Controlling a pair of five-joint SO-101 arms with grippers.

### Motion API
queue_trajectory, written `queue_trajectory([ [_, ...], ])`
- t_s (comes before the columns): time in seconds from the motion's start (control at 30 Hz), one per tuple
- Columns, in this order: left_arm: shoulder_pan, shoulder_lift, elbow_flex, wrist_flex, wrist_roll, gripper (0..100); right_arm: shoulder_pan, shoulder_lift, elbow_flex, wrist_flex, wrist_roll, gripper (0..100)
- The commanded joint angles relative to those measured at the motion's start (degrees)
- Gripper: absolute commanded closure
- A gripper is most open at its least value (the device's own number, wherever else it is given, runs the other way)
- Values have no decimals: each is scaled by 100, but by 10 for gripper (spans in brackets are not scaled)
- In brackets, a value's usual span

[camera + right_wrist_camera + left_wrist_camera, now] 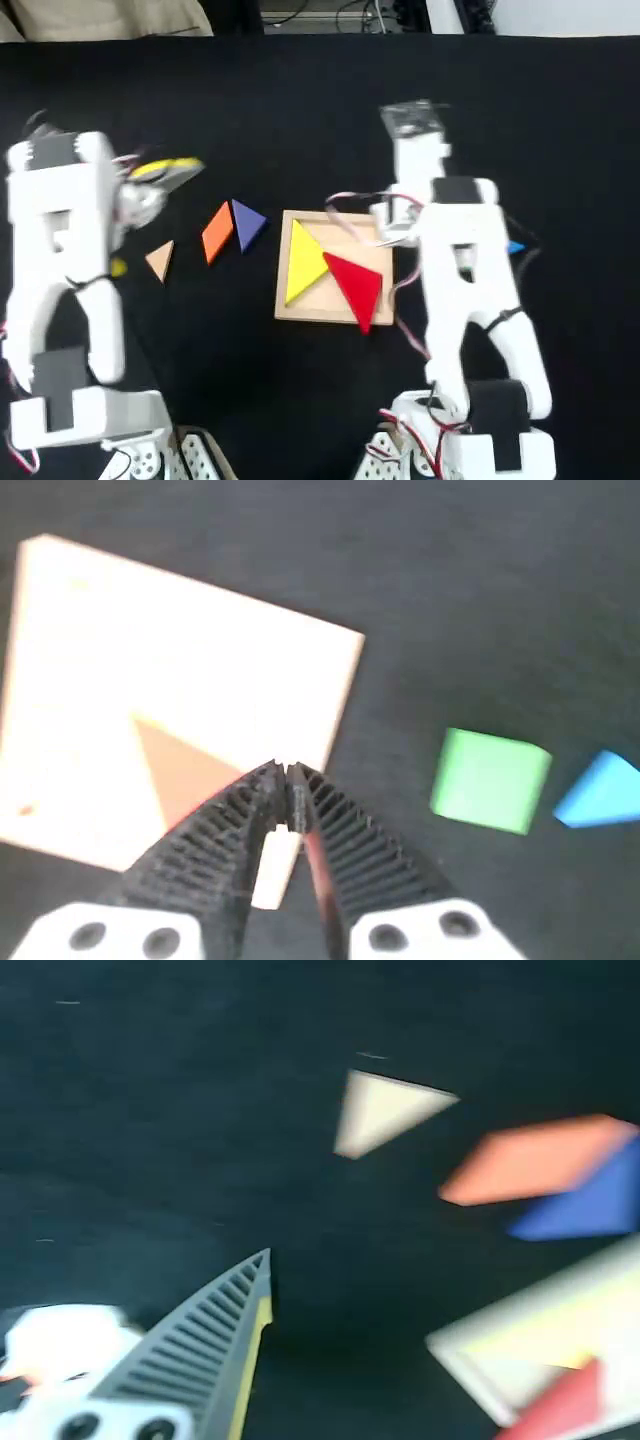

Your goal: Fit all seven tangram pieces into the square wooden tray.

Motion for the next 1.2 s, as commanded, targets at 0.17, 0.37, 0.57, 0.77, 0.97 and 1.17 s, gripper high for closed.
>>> queue_trajectory([
  [0.17,242,1363,549,62,-1670,583,-809,1226,-347,-545,-44,988],
  [0.37,295,1213,391,-431,-1969,825,-809,1552,-374,-756,-44,988],
  [0.57,295,1090,470,-923,-1969,958,-923,1587,-374,-765,-35,988],
  [0.77,295,1046,1130,-1793,-1960,968,-1073,1631,-338,-932,255,988],
  [0.97,295,721,1244,-1793,-1960,968,-1415,1684,-338,-624,325,988],
  [1.17,295,97,1657,-1846,-1960,968,-1802,1525,-303,-360,536,988],
])
